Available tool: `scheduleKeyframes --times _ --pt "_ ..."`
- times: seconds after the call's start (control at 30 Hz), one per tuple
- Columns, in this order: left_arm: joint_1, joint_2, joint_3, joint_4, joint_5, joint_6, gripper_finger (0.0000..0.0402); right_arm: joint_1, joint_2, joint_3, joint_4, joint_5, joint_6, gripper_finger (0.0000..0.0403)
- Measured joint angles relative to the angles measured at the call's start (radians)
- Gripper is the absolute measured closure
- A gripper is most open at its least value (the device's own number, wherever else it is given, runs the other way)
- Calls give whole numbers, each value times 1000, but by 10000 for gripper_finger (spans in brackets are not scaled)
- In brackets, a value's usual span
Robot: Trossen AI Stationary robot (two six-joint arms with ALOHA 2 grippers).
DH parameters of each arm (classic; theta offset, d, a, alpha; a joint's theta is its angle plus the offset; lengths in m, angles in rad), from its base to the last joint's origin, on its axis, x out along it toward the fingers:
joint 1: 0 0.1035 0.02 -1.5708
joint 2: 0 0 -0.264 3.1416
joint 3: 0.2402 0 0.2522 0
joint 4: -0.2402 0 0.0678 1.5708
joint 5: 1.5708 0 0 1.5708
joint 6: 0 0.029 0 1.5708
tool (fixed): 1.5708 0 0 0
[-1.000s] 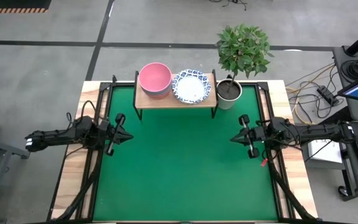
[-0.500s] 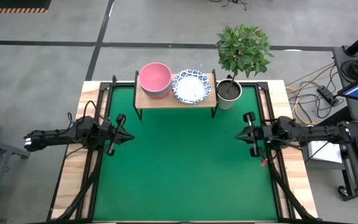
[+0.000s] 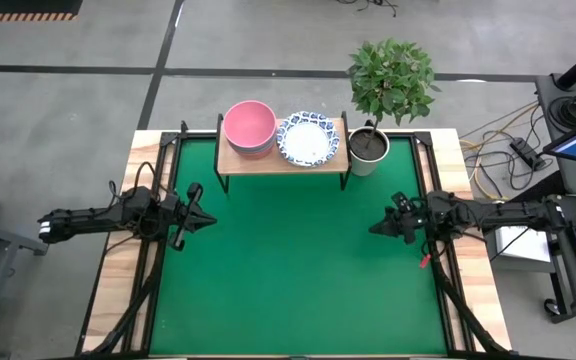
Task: Place and stack bowls onto a shelf
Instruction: Return to Home Position
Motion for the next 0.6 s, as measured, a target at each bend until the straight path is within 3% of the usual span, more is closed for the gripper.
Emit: scheduleKeyframes --times 0.13,0.4,0.53,0.6 --pt "0 0 0 0 0 0 402 17 -28 0 29 54 -3 394" --pt "0 2 0 0 0 0 402 20 -244 -1 -10 61 -5 394" --pt "0 3 0 1 0 0 402 22 -246 0 25 76 -16 394" --pt "0 3 1 -1 0 0 402 23 -246 0 30 141 -14 394"
